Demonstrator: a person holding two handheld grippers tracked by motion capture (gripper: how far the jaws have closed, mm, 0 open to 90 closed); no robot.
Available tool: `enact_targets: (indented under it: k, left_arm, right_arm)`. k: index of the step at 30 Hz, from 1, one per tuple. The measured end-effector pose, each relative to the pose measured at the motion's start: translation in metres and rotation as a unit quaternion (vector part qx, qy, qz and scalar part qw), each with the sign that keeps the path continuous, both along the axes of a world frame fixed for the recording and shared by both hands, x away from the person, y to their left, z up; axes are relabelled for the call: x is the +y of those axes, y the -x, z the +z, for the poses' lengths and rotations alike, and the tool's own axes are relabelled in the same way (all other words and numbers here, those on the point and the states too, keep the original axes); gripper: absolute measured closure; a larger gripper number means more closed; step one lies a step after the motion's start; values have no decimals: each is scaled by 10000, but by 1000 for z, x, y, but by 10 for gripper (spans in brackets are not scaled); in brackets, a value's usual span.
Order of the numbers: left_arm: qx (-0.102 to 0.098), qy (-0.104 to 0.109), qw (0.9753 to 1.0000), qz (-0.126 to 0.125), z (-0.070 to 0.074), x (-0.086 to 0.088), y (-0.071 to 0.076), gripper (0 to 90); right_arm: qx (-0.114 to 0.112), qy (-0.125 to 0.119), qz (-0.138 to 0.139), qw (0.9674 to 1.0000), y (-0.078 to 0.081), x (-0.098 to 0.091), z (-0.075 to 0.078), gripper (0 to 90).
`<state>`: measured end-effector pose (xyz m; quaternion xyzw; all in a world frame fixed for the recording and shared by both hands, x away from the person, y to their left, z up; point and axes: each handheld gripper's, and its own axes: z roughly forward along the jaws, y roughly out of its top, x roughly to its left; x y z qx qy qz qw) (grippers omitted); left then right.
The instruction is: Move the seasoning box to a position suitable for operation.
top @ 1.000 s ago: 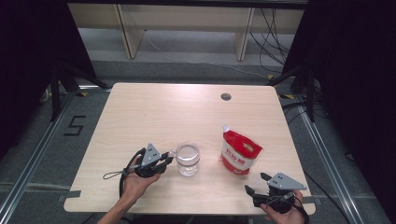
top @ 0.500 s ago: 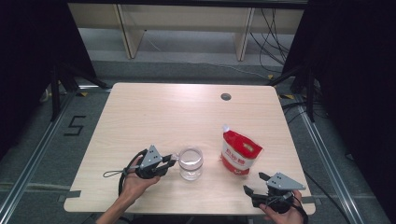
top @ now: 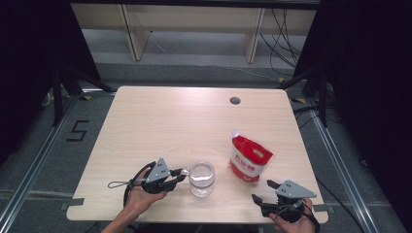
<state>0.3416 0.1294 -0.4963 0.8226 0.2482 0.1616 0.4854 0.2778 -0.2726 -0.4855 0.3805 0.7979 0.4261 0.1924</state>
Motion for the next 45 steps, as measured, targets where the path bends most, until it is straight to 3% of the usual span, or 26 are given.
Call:
enact_targets:
  k: [1, 2, 7, 8, 12, 14, 19, 21, 23, 24, 25, 26, 28, 30, 32, 35, 37, 41, 42, 44, 45]
  left_arm:
    - [73, 74, 9999, -6, -1, -1, 1, 762]
    - [39, 78, 10000, -14, -1, 0, 1, 762]
    - [57, 100, 9999, -52, -1, 0, 1, 754]
    - [197, 154, 9997, -14, -1, 0, 2, 736]
    - [119, -66, 9999, -12, 0, 0, 9, 579]
    - [114, -28, 9999, 21, 2, 2, 12, 532]
    - [263, 209, 9994, 95, 7, 9, 18, 476]
    - [223, 210, 9995, 92, 8, 11, 18, 462]
    - [299, 292, 9991, 114, 9, 13, 19, 454]
    - [352, 330, 9987, 176, 11, 15, 21, 436]
    - [363, 316, 9987, 158, 12, 17, 21, 434]
    - [349, 338, 9986, 189, 13, 18, 22, 433]
    - [344, 351, 9987, 160, 16, 20, 22, 422]
    - [364, 339, 9987, 146, 18, 21, 23, 394]
    - [492, 501, 9972, 254, 23, 21, 26, 388]
    - [408, 543, 9975, 173, 30, 22, 25, 394]
    - [458, 643, 9967, 193, 33, 22, 26, 420]
    - [410, 709, 9965, 183, 38, 21, 26, 537]
    - [285, 696, 9971, 99, 41, 21, 24, 571]
    - [291, 688, 9971, 175, 43, 20, 25, 600]
    - [199, 632, 9977, 136, 46, 19, 24, 676]
  right_arm:
    - [-11, 46, -3, 10000, 0, -1, 0, 255]
    - [-88, 41, 19, 10000, -2, -2, -1, 255]
    - [-61, 65, -19, 10000, -1, -2, -1, 255]
    - [35, -33, -50, 10000, 1, 0, -1, 255]
    - [147, -17, -41, 9999, 2, 1, -1, 255]
    - [38, 44, -2, 10000, 0, 0, -1, 255]
    - [42, 60, 19, 10000, 1, 0, -1, 255]
    - [73, -2, 80, 9999, 0, 1, -1, 255]
    - [-70, 94, 27, 9999, -1, 0, -1, 255]
    - [-61, 103, 59, 9999, -2, 0, -2, 255]
    - [132, 13, -46, 9999, 1, 3, -1, 255]
    - [-82, 126, 50, 9999, -2, 1, -2, 255]
    - [-3, 106, 54, 9999, -2, 1, -1, 255]
    - [-63, 116, 72, 9999, -2, 2, -2, 255]
    - [44, 98, 54, 9999, -1, 3, -2, 255]
    - [-71, 131, 79, 9999, -2, 1, -2, 255]
    - [29, 98, 55, 9999, -2, 2, -2, 255]
    - [74, 76, 46, 9999, -1, 2, -2, 255]
    - [56, 99, 59, 9999, -1, 3, -2, 255]
    - [48, 102, 66, 9999, -1, 3, -2, 255]
    - [51, 103, 69, 9999, -1, 3, -2, 255]
